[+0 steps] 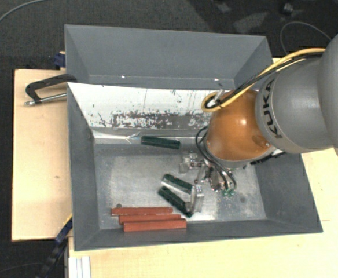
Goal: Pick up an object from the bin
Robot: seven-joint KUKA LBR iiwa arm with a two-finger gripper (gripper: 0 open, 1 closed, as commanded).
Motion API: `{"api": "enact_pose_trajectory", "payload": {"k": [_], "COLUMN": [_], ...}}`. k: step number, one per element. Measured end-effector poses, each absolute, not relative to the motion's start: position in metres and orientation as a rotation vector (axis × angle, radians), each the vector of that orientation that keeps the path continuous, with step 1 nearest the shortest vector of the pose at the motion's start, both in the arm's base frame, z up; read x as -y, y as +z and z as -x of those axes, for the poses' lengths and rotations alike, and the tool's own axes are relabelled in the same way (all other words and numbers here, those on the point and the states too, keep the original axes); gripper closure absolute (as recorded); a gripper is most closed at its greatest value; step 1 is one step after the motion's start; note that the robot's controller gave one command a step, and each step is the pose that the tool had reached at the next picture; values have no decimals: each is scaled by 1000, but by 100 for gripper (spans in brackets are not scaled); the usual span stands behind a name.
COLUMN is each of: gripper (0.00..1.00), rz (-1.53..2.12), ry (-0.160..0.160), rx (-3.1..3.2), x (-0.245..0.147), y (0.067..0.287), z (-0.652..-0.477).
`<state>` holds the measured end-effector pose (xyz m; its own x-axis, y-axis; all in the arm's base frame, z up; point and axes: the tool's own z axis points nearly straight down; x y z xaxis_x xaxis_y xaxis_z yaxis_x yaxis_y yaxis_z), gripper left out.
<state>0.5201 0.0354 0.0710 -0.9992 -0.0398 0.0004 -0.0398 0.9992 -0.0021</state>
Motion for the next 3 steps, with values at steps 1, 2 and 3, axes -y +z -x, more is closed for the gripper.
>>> {"api": "enact_pose_trajectory", "payload": {"k": [1, 2, 3], "gripper": [100, 100, 100], "rz": [-73, -121, -112], "ry": [-2, -1, 0], "rx": [3141, 3154, 3155], "x": [-40, -35, -21], "y": [71, 171, 248], "z": [-520, -526, -520]}}
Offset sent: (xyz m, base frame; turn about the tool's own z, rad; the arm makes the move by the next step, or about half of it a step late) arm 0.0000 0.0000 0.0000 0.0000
